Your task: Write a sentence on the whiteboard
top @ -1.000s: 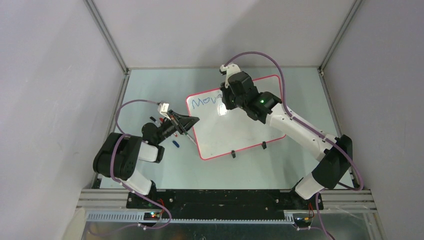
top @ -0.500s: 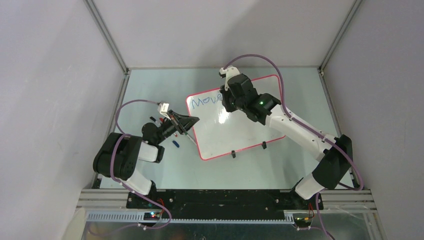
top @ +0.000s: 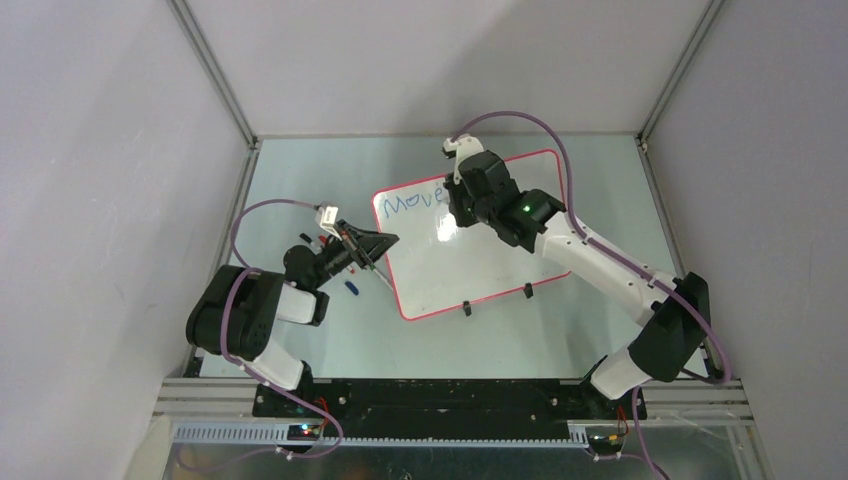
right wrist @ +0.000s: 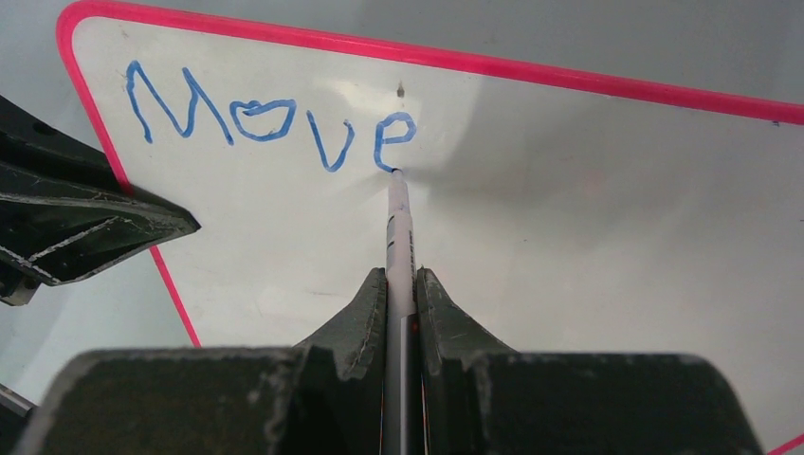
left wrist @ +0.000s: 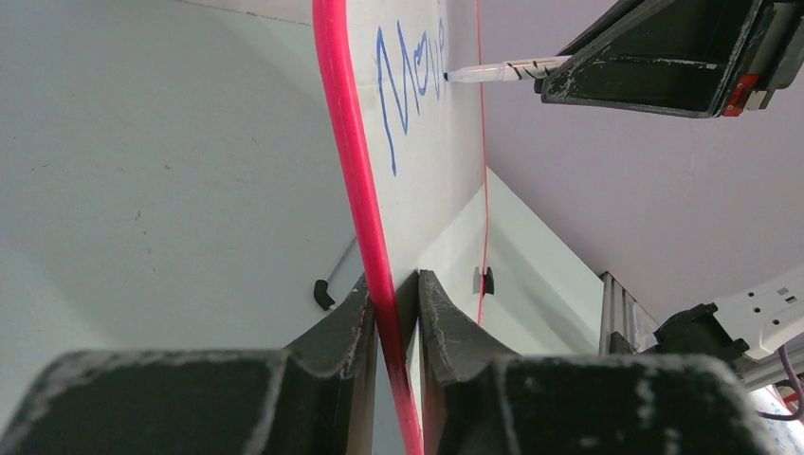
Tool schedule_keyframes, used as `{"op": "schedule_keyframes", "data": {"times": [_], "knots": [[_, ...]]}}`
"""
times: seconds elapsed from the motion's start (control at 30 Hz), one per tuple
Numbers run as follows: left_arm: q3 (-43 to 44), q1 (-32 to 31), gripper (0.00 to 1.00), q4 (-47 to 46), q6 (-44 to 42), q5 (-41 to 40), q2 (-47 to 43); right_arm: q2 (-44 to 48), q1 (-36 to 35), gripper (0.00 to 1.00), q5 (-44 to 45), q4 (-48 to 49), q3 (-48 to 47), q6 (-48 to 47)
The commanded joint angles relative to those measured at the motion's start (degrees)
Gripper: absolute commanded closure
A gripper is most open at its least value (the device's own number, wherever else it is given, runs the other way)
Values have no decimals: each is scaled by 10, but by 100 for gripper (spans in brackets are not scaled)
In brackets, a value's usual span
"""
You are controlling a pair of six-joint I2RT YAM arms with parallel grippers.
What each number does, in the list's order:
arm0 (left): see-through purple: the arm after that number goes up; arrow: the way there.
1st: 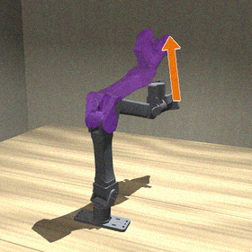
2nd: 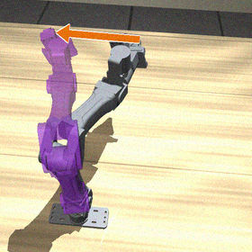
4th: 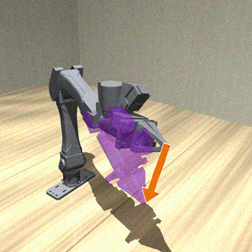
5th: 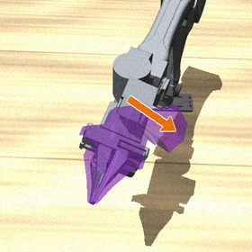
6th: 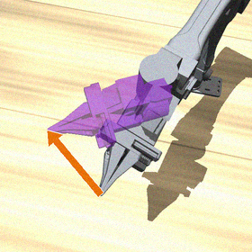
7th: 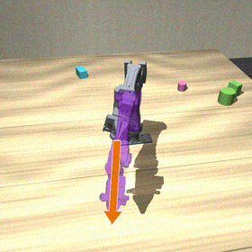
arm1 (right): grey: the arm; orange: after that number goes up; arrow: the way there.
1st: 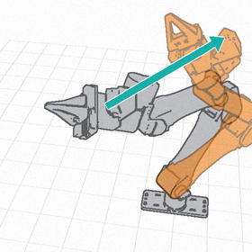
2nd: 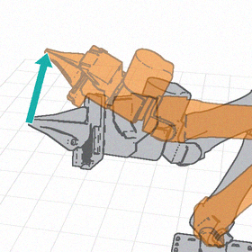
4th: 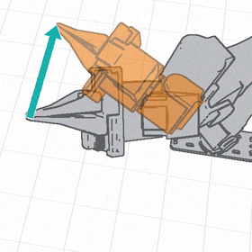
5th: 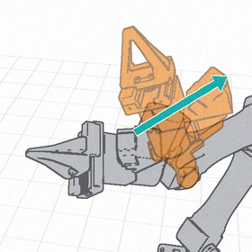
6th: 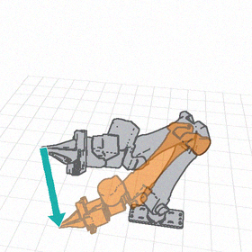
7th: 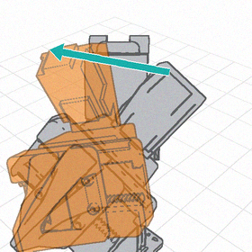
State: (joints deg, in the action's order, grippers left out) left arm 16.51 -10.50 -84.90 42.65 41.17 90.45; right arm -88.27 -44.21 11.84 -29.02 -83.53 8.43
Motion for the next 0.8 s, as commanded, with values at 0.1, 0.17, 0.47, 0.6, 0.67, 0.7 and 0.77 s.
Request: {"op": "schedule_keyframes", "data": {"times": [0.1,0.17,0.47,0.6,0.67,0.7,0.77], "knots": [[13,-7,89,-28,-28,5,-2,28,11,100,12,0,6,6],[13,-7,89,-28,-27,5,-2,37,9,100,2,2,8,7],[9,-7,73,-28,-29,-1,-7,127,-1,100,-28,62,76,12],[7,-7,65,-28,-29,-4,-8,148,-3,100,-19,74,101,13],[4,-7,62,-28,-28,-6,-7,151,-3,100,-12,79,110,19],[2,-7,62,-28,-26,-10,-9,152,-2,100,-11,83,111,23],[-6,-12,62,-28,-20,-28,-8,149,-4,100,-15,93,111,31]]}}
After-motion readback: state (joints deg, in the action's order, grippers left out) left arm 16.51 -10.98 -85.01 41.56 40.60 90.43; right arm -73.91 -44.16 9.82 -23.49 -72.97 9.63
